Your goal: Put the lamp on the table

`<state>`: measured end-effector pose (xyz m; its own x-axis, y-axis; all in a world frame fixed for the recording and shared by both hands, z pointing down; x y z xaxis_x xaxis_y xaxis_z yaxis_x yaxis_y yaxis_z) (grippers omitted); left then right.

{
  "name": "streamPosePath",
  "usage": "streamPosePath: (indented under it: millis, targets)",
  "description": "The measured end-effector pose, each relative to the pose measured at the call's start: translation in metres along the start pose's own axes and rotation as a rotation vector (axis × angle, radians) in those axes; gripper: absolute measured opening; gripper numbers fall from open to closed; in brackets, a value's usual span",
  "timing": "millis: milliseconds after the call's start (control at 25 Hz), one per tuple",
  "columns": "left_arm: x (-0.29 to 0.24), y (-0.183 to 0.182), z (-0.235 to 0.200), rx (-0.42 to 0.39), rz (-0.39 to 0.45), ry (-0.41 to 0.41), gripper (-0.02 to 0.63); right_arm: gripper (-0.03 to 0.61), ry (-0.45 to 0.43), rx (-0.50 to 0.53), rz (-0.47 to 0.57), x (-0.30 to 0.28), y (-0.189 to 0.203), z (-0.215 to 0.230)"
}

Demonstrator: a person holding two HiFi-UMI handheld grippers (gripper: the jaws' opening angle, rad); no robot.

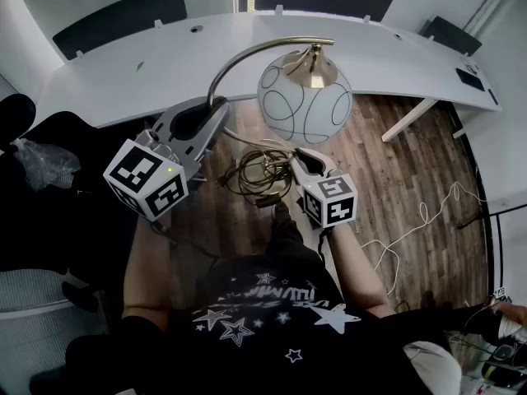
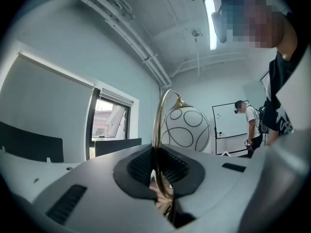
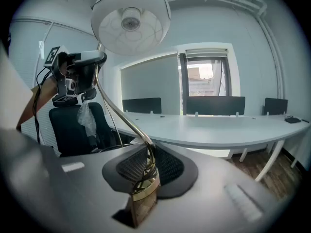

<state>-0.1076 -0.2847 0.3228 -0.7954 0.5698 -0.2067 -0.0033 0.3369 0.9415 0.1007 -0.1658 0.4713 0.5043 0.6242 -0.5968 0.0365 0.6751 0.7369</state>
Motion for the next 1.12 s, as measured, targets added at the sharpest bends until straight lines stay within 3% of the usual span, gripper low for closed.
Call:
streamPosePath:
  millis: [600, 1120]
  targets:
    - [0.006, 0.008, 0.003, -0.014, -0.007, 0.003, 0.021, 0.049, -0.006, 0.015, -0.004, -0.005, 0.007, -0.001]
    - [-0.001, -0.001, 0.009, -0.033, -0.055, -0.038, 0.021, 0.049, -0.079, -0.019, -0.023, -0.007, 0.007, 0.004]
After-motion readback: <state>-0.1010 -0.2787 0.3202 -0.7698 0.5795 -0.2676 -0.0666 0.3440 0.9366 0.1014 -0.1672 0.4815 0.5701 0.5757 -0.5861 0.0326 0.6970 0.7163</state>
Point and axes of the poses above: the fingertips, and each gripper's own axes: x backward along the fingers, z to its right, y out of its underside, the point moved 7 cm from there along x, backward along the fingers, and after that the axes turned 11 degrees about -y, right-handed, at the moved point
